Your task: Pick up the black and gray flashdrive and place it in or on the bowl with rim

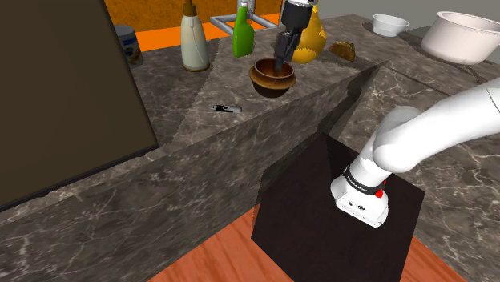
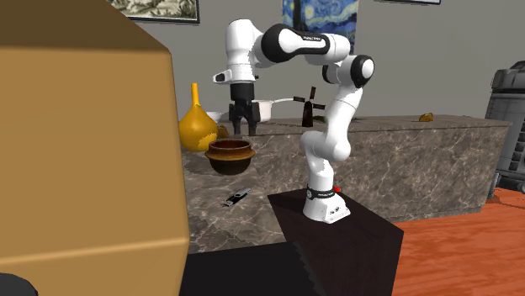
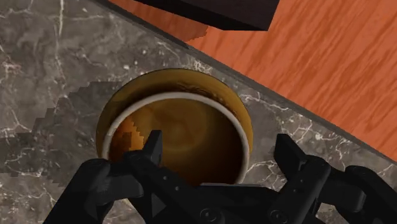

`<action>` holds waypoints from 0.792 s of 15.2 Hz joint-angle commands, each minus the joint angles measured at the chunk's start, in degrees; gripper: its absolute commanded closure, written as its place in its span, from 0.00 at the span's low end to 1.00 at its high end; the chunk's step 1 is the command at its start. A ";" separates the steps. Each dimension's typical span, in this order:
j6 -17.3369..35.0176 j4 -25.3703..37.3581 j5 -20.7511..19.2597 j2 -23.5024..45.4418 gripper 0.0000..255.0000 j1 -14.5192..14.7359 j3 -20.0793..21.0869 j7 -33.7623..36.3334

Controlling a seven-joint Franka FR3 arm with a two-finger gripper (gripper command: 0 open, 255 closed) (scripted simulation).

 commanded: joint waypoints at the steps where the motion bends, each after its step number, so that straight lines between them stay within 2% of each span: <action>1: 1.74 1.33 0.15 3.05 0.00 1.33 1.73 -0.27; 12: 9.68 10.34 -2.65 20.61 0.00 7.10 10.06 -1.91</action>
